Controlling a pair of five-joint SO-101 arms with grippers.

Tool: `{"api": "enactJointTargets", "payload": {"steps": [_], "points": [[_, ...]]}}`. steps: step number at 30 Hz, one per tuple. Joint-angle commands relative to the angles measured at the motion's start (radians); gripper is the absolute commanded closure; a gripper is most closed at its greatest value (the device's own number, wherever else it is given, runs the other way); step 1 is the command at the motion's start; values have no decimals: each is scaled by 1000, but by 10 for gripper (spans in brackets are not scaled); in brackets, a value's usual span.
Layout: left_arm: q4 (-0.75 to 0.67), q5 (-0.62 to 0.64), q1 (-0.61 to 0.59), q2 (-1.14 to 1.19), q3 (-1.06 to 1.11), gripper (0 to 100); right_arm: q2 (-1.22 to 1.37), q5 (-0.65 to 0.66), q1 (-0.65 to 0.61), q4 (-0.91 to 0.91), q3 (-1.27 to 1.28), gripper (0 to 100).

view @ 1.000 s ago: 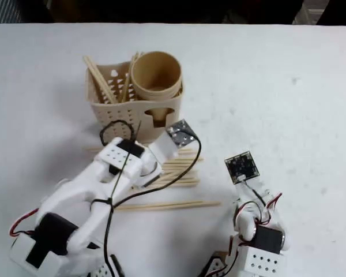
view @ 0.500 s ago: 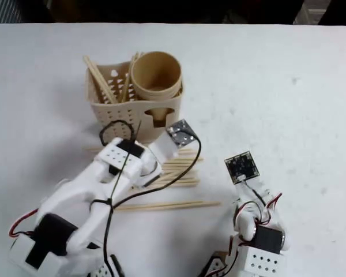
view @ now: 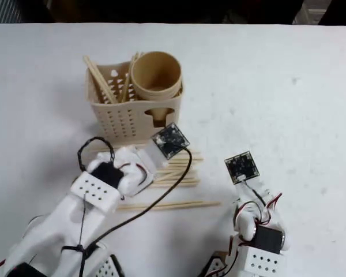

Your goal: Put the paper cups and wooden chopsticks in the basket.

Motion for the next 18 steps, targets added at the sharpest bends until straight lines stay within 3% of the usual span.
{"api": "enactJointTargets", "payload": {"steps": [1,7,18], "points": [[-28,3,21,-5,-8,886,-10,8,-13,2,9,966],[-95,3,24,114,-23,898,-10,8,-13,2,9,966],[-14,-8,79,223,-97,899,-10,8,-13,2,9,966]]}}
